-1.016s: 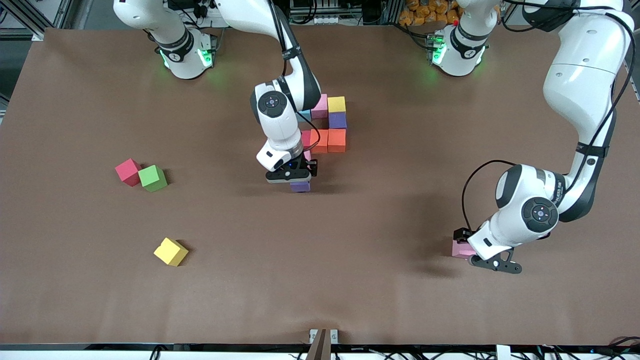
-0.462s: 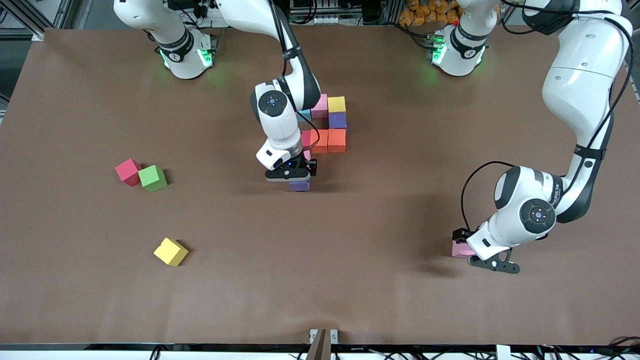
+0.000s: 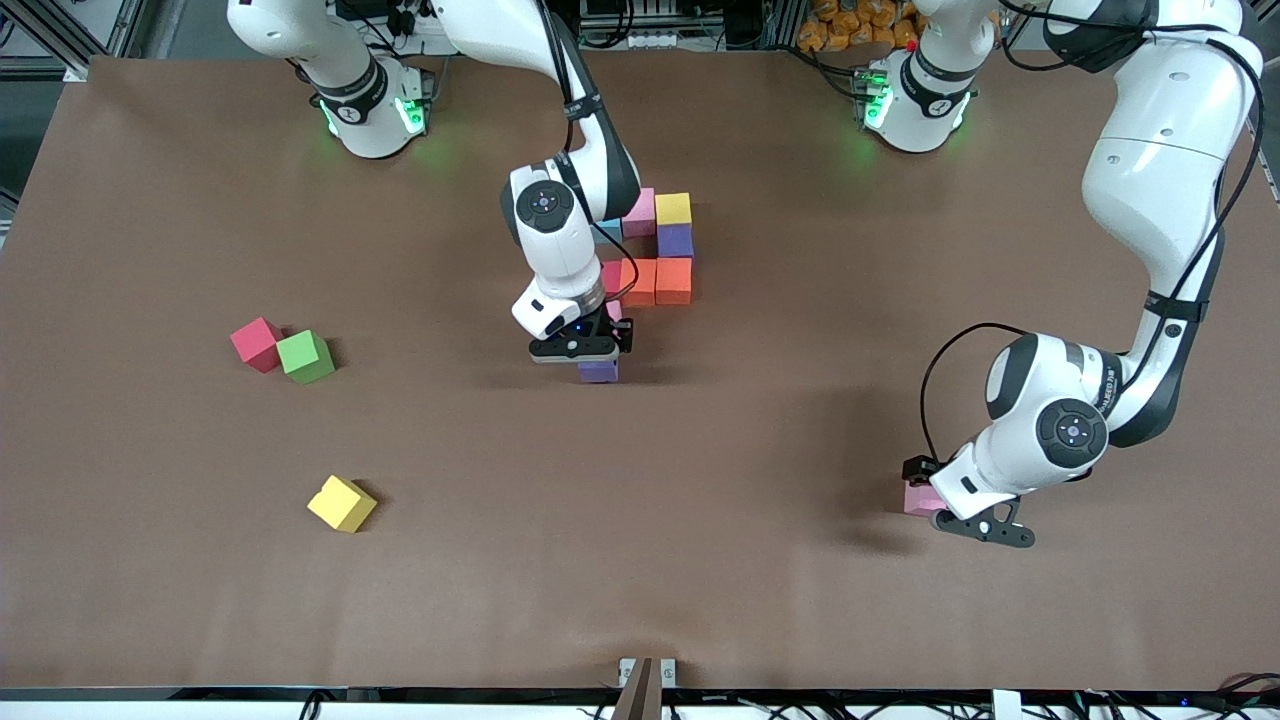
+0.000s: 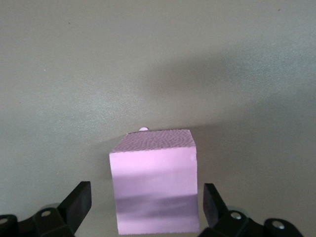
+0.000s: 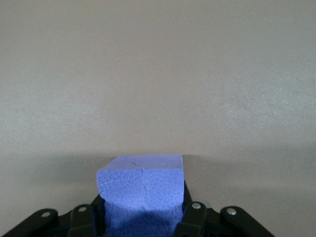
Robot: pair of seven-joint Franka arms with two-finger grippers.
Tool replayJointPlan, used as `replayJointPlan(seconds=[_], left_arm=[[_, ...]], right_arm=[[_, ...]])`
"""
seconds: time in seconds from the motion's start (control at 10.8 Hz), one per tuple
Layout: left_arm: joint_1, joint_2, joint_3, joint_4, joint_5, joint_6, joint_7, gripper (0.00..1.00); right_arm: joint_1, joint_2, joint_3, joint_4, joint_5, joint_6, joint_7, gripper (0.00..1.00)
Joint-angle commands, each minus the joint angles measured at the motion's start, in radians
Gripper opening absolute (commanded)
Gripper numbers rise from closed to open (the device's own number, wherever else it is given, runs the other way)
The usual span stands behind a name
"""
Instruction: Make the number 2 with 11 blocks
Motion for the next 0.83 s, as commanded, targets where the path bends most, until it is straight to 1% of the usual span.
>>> replayJointPlan(seconds=[0.0,0.09,0.18,0.65,0.74], left_arm=[[-0.001,0.011,-0.005,0.005,0.024,0.011,0.012,1.00],[-0.004,0.012,-0.005,0.005,0.024,0.011,0.018,0.96],[-0.004,0.012,-0.005,0.005,0.024,0.011,0.018,0.96],[-0.005,0.018,-0.005,0.006,0.022,0.011,0.012,0.94],[-0.005,0.018,-0.005,0.006,0.022,0.011,0.015,0.91]], right_arm=[[0.013,0.001,0.008,-0.017,0.021,0.027,0.011,0.27],[0.010,0.003,0.013,-0.017,0.027,0.027,0.011,0.27],[0.010,0.009,0.014,-0.015,0.039,0.027,0.011,0.27],[0.001,0.021,0.034,-0.015,0.045,0.041,0.011,0.27],[0.002,0.026,0.034,-0.015,0.045,0.041,0.011,0.27]])
